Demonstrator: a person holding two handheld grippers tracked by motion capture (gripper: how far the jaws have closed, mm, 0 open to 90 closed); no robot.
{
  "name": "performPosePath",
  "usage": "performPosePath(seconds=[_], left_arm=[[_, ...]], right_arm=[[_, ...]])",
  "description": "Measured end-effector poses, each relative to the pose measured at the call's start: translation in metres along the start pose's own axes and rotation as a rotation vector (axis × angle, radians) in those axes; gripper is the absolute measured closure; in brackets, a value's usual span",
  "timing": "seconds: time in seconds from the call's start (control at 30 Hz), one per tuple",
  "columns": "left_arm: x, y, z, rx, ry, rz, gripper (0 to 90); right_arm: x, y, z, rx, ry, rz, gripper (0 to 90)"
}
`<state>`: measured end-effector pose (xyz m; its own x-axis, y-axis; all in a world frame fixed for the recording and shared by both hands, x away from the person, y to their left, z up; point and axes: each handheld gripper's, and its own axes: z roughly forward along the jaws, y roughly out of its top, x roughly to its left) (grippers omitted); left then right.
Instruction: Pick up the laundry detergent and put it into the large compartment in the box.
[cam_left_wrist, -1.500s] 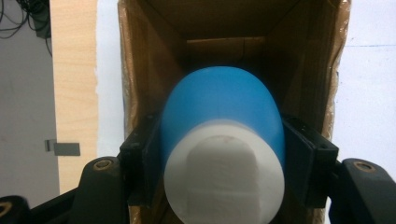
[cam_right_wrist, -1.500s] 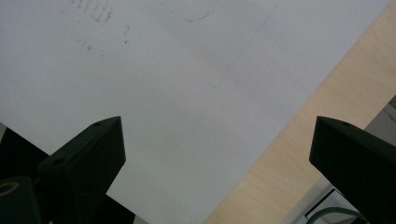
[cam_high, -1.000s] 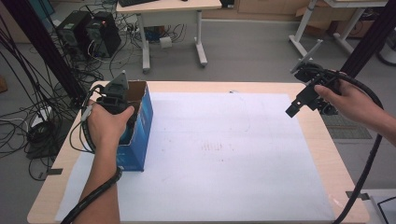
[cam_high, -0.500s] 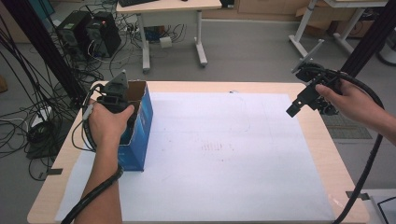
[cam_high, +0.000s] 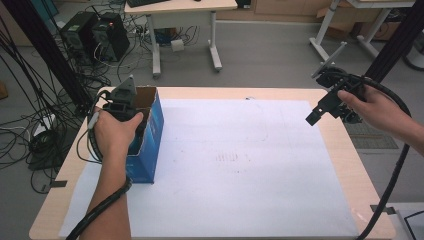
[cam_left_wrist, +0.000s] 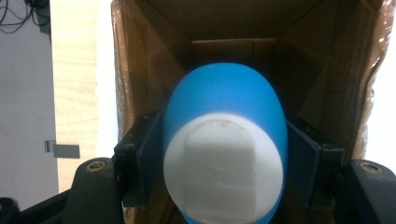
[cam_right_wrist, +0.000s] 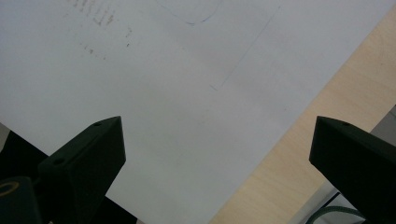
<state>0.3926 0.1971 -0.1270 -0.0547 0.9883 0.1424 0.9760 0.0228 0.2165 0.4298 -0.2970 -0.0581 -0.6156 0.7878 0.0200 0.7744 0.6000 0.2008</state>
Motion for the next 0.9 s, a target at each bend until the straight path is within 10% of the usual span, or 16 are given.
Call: performPosePath(seconds=[0.9], left_arm=[[-0.001,-0.006,-0.016,-0.026,0.010,-0.002,27.6]], right_arm=[[0.004,-0.002,-0.005,-0.011,-0.007,-0.004,3.5]])
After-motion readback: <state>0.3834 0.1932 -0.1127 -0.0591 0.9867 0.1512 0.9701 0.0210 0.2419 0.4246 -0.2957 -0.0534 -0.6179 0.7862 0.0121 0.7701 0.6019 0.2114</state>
